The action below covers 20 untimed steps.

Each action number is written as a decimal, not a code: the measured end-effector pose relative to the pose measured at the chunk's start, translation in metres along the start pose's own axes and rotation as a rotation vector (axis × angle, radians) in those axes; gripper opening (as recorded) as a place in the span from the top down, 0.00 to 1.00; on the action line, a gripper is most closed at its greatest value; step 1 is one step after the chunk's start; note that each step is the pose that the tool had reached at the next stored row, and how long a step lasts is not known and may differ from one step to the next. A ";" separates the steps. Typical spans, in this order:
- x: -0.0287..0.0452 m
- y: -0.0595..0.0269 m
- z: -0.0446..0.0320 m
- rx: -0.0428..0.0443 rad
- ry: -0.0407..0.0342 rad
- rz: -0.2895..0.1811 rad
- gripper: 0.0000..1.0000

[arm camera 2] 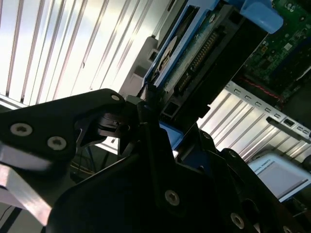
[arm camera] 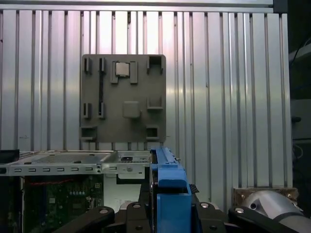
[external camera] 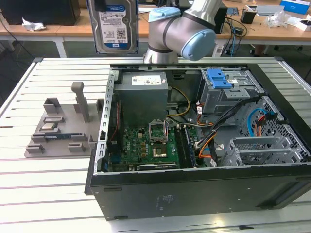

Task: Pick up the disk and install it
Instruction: 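Pick up the disk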

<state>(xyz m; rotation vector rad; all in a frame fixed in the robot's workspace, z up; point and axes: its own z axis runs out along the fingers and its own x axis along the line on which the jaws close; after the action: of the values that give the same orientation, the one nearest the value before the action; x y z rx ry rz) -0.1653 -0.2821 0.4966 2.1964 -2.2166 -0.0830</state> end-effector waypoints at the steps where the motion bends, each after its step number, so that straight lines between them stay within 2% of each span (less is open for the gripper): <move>1: 0.0000 -0.0044 -0.0002 -0.0002 0.0000 0.000 0.63; 3: -0.0002 -0.0167 -0.0009 -0.0008 0.0000 0.000 0.63; 4: -0.0003 -0.0282 -0.0015 -0.0016 0.0001 0.000 0.63; 6: -0.0004 -0.0410 -0.0021 -0.0022 0.0001 0.000 0.63; 9: -0.0006 -0.0675 -0.0034 -0.0035 0.0000 0.000 0.63; 13: -0.0004 -0.0828 -0.0043 -0.0047 0.0003 0.000 0.63; 20: 0.0063 -0.0994 -0.0049 -0.0065 0.0002 0.000 0.63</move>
<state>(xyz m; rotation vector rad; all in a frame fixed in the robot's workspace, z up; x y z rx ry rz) -0.0659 -0.2894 0.4962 2.1931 -2.2130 -0.0898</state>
